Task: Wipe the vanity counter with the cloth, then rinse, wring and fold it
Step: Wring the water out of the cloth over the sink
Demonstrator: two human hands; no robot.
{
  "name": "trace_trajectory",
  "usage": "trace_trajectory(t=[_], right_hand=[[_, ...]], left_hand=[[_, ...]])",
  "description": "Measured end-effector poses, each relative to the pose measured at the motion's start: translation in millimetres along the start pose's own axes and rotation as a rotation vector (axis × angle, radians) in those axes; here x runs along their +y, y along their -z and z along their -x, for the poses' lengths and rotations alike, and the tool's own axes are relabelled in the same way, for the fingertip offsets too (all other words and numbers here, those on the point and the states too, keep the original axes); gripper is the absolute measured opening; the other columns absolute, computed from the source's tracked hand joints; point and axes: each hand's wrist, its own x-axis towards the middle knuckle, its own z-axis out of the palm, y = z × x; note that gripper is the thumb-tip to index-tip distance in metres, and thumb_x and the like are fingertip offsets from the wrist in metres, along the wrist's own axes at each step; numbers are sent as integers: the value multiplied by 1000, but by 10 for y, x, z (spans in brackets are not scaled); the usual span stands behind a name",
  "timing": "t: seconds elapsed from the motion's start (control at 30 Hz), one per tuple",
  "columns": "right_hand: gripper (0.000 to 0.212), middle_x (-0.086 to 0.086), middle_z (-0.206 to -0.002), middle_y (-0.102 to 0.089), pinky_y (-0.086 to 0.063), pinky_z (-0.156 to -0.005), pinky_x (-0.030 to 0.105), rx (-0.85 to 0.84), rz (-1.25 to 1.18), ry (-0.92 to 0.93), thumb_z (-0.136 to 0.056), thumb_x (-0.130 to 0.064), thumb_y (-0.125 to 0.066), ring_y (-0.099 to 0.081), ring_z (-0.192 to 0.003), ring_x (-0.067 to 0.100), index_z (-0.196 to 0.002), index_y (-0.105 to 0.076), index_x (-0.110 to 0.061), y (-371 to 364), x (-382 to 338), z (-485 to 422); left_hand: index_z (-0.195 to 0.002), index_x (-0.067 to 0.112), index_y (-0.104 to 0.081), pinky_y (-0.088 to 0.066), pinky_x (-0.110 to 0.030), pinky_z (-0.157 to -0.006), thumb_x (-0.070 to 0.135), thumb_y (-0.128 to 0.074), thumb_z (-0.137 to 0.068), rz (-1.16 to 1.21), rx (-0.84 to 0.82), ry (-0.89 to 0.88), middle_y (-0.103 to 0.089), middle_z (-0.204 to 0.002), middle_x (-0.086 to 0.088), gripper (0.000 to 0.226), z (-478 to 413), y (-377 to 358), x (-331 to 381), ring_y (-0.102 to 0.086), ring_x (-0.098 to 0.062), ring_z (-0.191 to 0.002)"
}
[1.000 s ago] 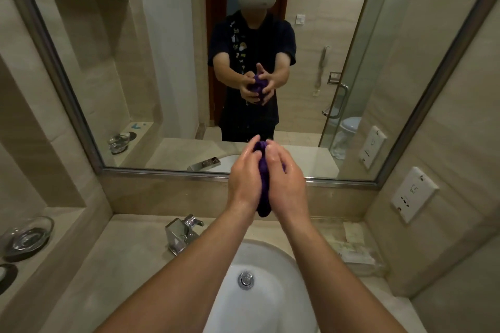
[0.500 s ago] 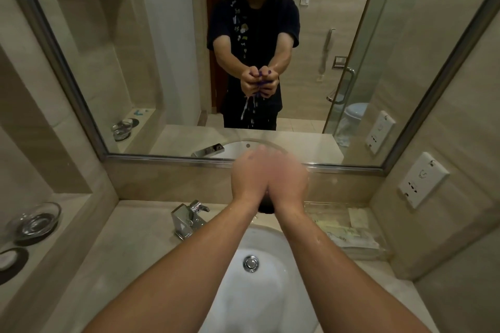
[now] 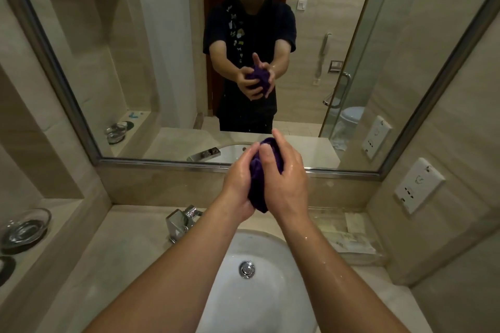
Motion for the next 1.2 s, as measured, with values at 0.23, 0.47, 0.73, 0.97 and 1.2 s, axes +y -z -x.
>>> trace_trajectory(t=[0.23, 0.47, 0.73, 0.97, 1.2], right_hand=[[34, -9, -59, -54, -41, -52, 20, 306, -197, -125, -94, -35, -61, -48, -54, 6, -65, -51, -21, -203, -104, -44], [32, -9, -54, -53, -42, -51, 23, 234, -158, -243, -93, -28, -58, -46, -50, 3, -62, -52, -19, -255, -34, -156], [25, -8, -75, -71, -56, -68, 33, 26, -144, -174, -97, -39, -61, -66, -73, 8, -80, -74, -27, 10, 19, -202], [28, -8, -112, -72, -50, -97, 30, -103, -126, 94, -104, -34, -52, -63, -109, 4, -95, -78, -28, 364, -400, -441], [31, 12, -85, -73, -61, -72, 38, -149, -379, 151, -106, -32, -47, -71, -76, 24, -99, -70, -12, 596, -1236, -843]], left_hand=[[-75, 13, -74, -57, -39, -70, 26, -59, -88, -281, 225, -277, -69, -72, -5, 23, 12, -206, 59, -67, -23, -74], [-65, 16, -70, -54, -40, -66, 24, -59, -80, -283, 308, -188, -65, -71, -7, 20, -89, -148, 55, -63, -24, -72], [-79, 20, -76, -50, -22, -60, 19, -64, -94, -493, 190, -322, -73, -77, 1, 19, -152, 26, 247, -67, -16, -78], [-74, 25, -76, -54, -35, -73, 20, -64, -93, -517, 251, -390, -74, -78, 0, 23, -90, 8, 399, -69, -21, -82], [-121, 14, -67, -52, -48, -92, 50, -60, -89, -434, -273, -339, -70, -111, -11, 48, 11, -146, 472, -66, -31, -102]])
